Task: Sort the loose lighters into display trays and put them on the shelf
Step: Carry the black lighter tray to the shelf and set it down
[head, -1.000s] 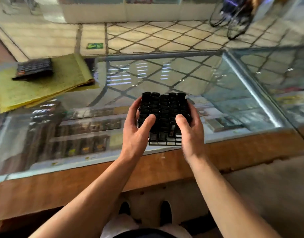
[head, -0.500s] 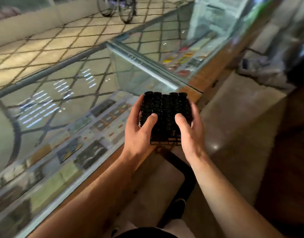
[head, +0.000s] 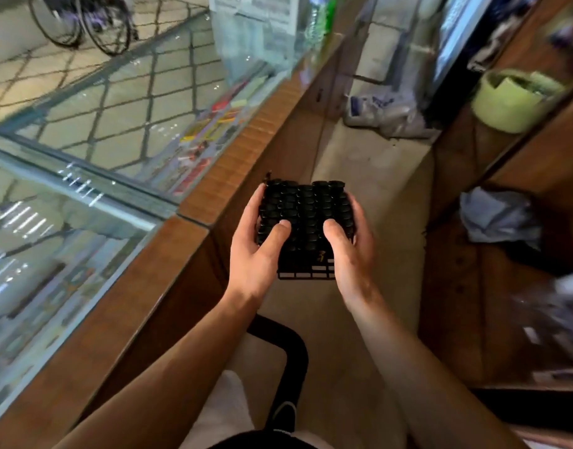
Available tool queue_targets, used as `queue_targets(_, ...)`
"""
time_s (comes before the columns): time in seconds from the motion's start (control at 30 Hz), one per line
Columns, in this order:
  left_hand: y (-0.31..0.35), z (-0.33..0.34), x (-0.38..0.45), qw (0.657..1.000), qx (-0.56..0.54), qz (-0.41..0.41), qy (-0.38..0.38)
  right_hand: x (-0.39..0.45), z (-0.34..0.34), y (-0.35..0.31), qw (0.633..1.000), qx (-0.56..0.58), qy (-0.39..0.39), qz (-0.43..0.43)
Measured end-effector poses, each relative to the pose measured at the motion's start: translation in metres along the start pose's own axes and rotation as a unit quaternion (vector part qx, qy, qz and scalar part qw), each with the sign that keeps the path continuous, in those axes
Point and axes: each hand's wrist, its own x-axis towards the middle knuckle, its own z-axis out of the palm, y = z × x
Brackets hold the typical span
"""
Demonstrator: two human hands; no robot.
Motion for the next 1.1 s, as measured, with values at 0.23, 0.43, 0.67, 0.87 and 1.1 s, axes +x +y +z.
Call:
queue_targets(0.23, -0.017, 0.075, 0.092, 0.998, -0.015, -0.011, -0.059, 0.098, -0.036, 0.008, 0.999, -0.008, 0.033, -0.015)
queue_targets(0.43, -0.036, 0.125, 0.203, 0.992, -0.021, -0.01, -0.127, 0.207, -0.039, 0.023, 0.996, -0.015, 0.079, -0.029)
queue_targets(0.67, -0.04, 0.18, 0.33, 0.981, -0.016, -0.01, -0.194, 0.326, -0.038, 0.021, 0.989, -0.033, 0.141, -0.039)
queue_targets(0.87, -0.053, 0.247, 0.428, 0.973, -0.001, -0.02, -0.232, 0.43, -0.059, 0.028, 0.983, -0.04, 0.18, -0.023)
queue_targets(1.1, -0.083, 0.356, 0.526, 0.965, 0.0, 0.0, -0.26, 0.558, -0.115, 0.048, 0.978, -0.021, 0.207, -0.021)
